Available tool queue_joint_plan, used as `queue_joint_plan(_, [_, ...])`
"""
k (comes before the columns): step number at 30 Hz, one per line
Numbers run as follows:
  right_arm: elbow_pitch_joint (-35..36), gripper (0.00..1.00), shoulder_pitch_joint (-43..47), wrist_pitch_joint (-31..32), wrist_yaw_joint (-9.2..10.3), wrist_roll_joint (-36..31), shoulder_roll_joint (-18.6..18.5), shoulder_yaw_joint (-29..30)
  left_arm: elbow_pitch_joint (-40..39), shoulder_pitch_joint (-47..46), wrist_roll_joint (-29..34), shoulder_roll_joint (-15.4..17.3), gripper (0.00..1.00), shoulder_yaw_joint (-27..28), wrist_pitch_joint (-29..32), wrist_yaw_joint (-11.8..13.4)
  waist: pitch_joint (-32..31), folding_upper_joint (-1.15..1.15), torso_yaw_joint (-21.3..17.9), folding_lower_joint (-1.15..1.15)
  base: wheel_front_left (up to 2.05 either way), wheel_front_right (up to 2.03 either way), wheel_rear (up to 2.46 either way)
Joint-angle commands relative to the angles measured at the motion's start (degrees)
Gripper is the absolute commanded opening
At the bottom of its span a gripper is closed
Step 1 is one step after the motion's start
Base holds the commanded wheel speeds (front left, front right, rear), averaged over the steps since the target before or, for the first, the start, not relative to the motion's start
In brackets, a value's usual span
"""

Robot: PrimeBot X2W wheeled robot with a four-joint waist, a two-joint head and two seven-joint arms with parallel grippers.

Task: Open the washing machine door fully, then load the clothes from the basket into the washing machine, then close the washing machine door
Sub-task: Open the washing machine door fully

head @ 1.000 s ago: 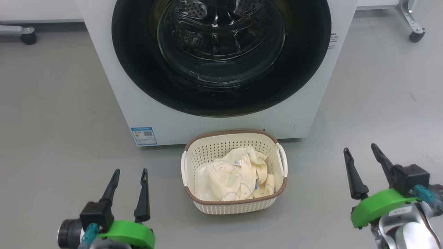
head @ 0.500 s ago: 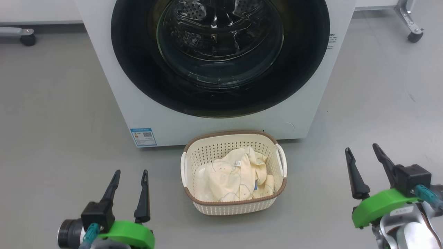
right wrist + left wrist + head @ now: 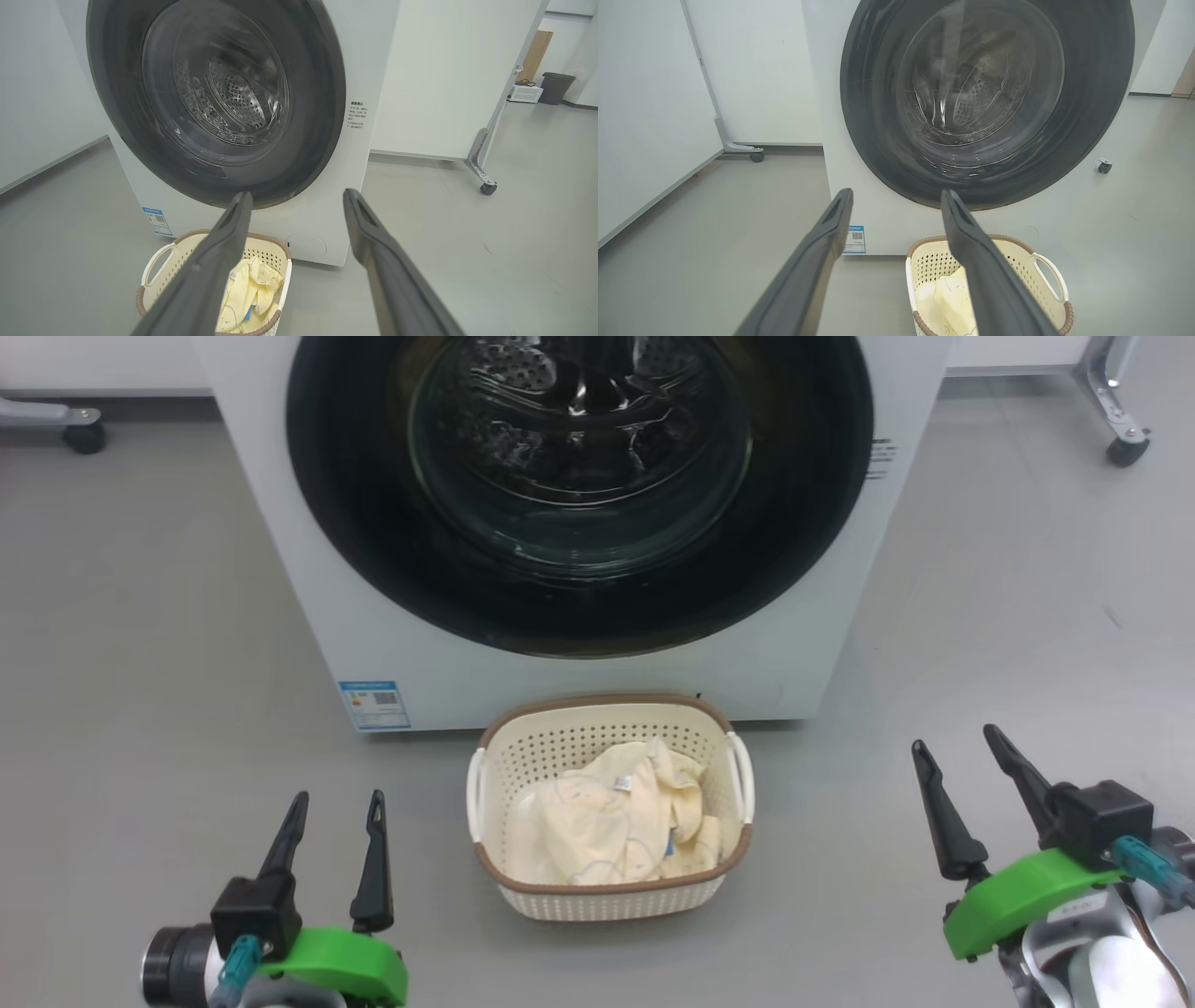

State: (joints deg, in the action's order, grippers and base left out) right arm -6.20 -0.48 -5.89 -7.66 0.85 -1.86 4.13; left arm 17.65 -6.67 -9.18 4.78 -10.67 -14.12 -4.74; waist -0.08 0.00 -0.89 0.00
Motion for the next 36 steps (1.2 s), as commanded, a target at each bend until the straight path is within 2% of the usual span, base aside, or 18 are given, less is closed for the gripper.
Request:
queue_joint_plan(1, [1.91, 1.0, -2.87, -0.48, 0.17, 0.01, -1.02, -0.9, -1.87, -2.73, -0.59, 0.57, 1.0, 1.71, -0.64, 0.33, -0.01, 0.0, -0.09, 0.0, 1.23, 1.23, -2.46])
queue_joint_plan(21, [2.62, 1.0, -2.77, -0.64, 0.17, 0.48, -1.02, -0.47, -2.38, -3.08, -1.55, 0.88, 1.0, 1.35, -0.82, 0.83, 0.56, 0.0, -1.06, 0.0, 1.18, 1.18, -2.35])
queue_joint_plan(36, [2.35, 1.0, -2.97, -0.99, 0.17, 0.82, -1.02, 0.15, -2.85, -2.95, -1.4, 1.52, 1.0, 0.71, -0.86, 0.94, 0.83, 0.0, -1.36, 0.0, 0.25, 0.25, -0.5])
